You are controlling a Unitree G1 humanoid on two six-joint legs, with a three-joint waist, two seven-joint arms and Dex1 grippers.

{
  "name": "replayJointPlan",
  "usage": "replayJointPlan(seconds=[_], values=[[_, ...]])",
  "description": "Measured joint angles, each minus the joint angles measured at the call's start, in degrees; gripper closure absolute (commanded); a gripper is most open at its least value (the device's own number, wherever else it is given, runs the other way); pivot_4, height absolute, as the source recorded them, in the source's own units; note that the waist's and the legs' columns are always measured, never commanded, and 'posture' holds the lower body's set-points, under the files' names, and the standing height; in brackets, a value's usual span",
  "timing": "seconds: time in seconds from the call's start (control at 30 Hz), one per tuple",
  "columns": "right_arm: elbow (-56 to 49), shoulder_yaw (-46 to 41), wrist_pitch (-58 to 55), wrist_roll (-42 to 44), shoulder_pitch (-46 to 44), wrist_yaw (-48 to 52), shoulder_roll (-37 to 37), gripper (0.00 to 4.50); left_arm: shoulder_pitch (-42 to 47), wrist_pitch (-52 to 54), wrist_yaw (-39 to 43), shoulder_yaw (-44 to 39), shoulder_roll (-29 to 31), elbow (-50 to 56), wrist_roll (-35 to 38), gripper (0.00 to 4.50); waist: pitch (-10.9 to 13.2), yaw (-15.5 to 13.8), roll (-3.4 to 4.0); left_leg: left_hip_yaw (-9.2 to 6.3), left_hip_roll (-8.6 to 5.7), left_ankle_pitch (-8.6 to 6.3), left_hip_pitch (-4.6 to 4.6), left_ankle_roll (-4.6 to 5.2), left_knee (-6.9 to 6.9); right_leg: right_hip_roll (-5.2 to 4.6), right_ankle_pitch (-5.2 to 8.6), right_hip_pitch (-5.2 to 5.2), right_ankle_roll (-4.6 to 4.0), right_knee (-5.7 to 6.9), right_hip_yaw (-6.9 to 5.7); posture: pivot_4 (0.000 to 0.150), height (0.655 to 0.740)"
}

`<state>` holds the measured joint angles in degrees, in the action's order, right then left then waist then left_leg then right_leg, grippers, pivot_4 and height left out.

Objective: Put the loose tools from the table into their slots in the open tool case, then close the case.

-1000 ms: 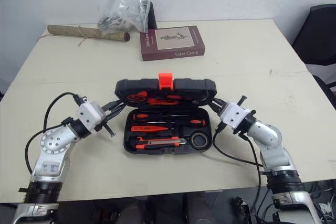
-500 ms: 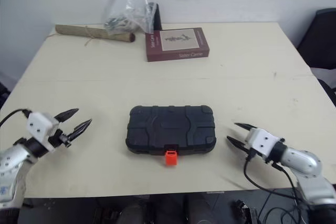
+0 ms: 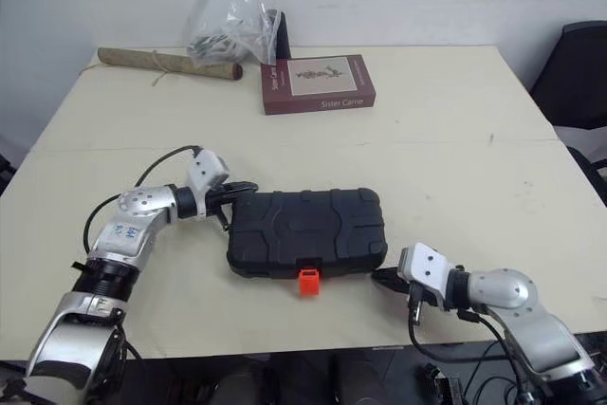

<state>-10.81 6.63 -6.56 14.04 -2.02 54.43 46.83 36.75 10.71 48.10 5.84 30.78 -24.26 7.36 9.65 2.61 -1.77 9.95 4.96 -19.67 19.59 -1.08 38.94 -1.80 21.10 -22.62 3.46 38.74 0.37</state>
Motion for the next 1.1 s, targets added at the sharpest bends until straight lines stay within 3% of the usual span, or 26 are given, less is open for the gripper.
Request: replayJointPlan(seconds=[0.27,0.43,0.57,0.67,0.8,0.97,1.1], values=[[16.0,3.9,6.9,-8.6,-16.3,-1.5,-6.0,4.5,-7.6,-1.3,8.1,0.0,2.6,5.5,1.1,4.44,0.0,0.6,0.0,0.13,0.07,-0.04,-0.14,-0.05,-0.05,-0.04,0.03,0.02,-0.05,0.03,0.05,0.15,0.74],[27.2,4.3,10.2,-11.3,-24.2,-3.9,-10.2,4.5,-15.7,0.4,6.6,-4.1,4.5,13.9,3.1,4.44,0.0,0.8,0.04,0.14,0.12,-0.05,-0.19,-0.07,-0.06,-0.07,0.07,0.01,-0.12,0.13,0.08,0.15,0.74],[29.2,2.7,10.2,-11.6,-24.5,-4.8,-10.1,4.5,-19.3,2.0,4.7,-10.0,4.4,19.4,7.9,4.44,0.0,-0.1,0.04,0.03,0.07,-0.06,-0.12,-0.03,0.01,-0.23,0.07,0.03,-0.12,0.13,-0.02,0.15,0.74],[27.5,-1.3,10.9,-10.8,-20.2,-6.1,-7.6,4.5,-17.5,4.0,5.1,-15.7,3.5,28.6,17.0,4.44,0.0,-1.4,0.04,-0.13,-0.16,-0.07,0.05,0.11,0.05,-0.49,0.07,0.04,-0.11,0.1,-0.18,0.15,0.74],[17.7,-7.8,10.9,-3.8,-11.3,-6.4,-9.0,4.5,-11.7,6.6,6.0,-10.8,3.5,35.9,18.0,4.44,0.0,-1.7,0.15,-0.05,-0.28,-0.05,0.03,0.17,0.02,-0.47,-0.01,0.11,0.04,0.0,-0.08,0.15,0.74],[0.2,-9.8,5.3,3.3,-5.2,-6.1,-9.2,4.5,-7.8,7.7,6.1,2.5,0.0,33.8,11.4,4.44,0.1,-0.6,0.33,0.01,-0.12,-0.08,0.01,0.02,-0.11,-0.12,-0.02,0.03,0.05,-0.08,0.07,0.15,0.74],[-8.8,-7.5,-1.0,4.3,-4.1,-7.0,-9.2,4.5,-5.2,5.2,4.6,7.7,-3.5,26.1,5.3,4.44,0.1,-0.8,0.32,0.0,0.06,-0.04,0.0,-0.12,-0.17,0.11,0.01,-0.03,-0.01,-0.13,0.14,0.15,0.74]])
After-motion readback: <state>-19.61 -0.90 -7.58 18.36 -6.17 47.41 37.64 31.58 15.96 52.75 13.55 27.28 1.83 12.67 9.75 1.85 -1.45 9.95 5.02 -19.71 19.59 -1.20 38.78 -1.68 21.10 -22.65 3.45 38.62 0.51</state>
